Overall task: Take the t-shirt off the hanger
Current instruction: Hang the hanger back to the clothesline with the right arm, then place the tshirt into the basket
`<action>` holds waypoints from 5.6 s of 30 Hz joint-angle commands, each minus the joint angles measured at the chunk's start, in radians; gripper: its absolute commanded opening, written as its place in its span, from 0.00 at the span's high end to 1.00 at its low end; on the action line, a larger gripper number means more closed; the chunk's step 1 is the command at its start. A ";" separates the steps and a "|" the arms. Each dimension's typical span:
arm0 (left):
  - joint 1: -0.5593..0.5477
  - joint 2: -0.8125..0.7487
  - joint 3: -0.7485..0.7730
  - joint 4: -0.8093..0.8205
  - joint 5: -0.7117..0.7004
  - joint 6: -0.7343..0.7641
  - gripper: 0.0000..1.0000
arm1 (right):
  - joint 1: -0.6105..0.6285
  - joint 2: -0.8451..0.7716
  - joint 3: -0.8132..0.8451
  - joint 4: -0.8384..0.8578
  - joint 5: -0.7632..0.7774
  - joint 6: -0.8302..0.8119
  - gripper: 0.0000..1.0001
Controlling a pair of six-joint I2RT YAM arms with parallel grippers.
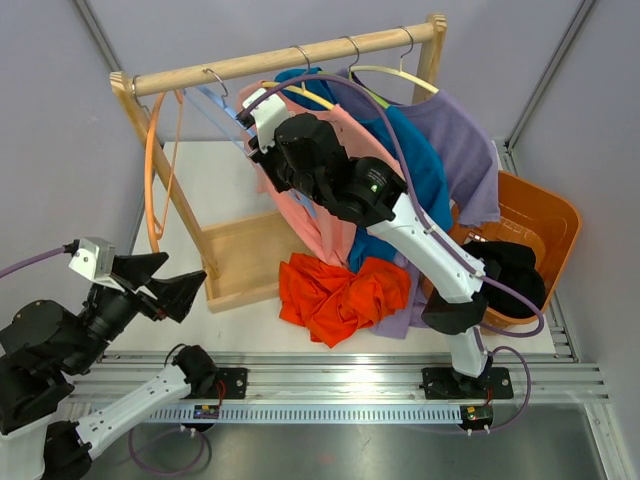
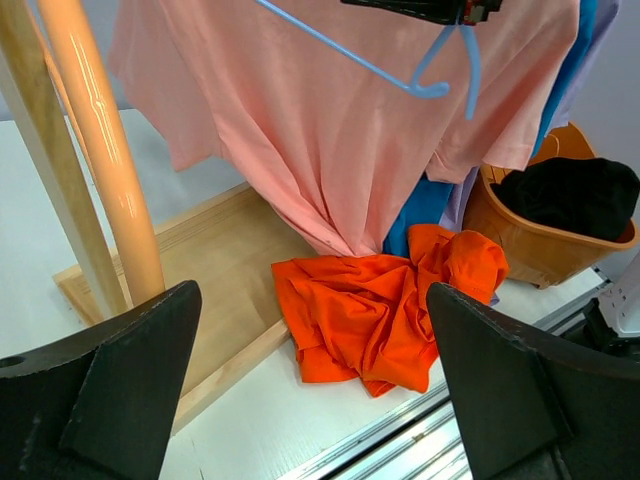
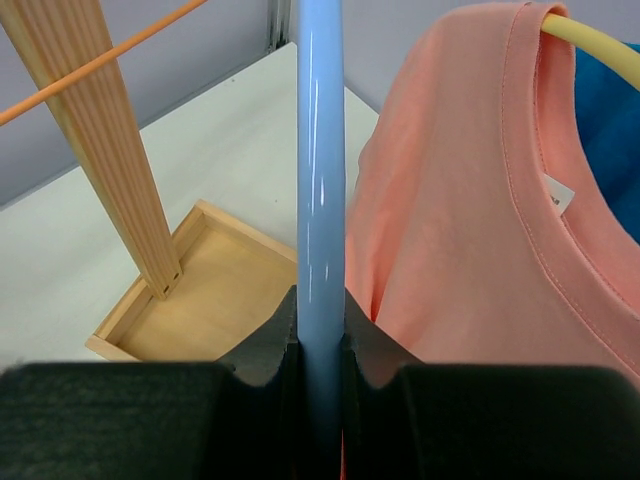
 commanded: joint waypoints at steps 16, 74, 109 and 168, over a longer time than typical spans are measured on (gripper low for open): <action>0.004 -0.051 -0.042 0.056 -0.002 -0.050 0.01 | -0.018 0.042 0.039 0.198 0.066 0.002 1.00; 0.004 0.036 -0.532 0.344 0.301 -0.186 0.01 | -0.297 -0.858 -1.435 -0.036 -0.980 -0.948 0.00; 0.004 -0.116 -0.510 0.275 0.298 -0.117 0.01 | -0.220 -1.028 -1.049 0.041 -0.618 -0.529 1.00; 0.004 0.044 -0.484 0.445 0.438 0.021 0.01 | -1.311 -0.736 -1.174 0.015 -0.544 -0.359 1.00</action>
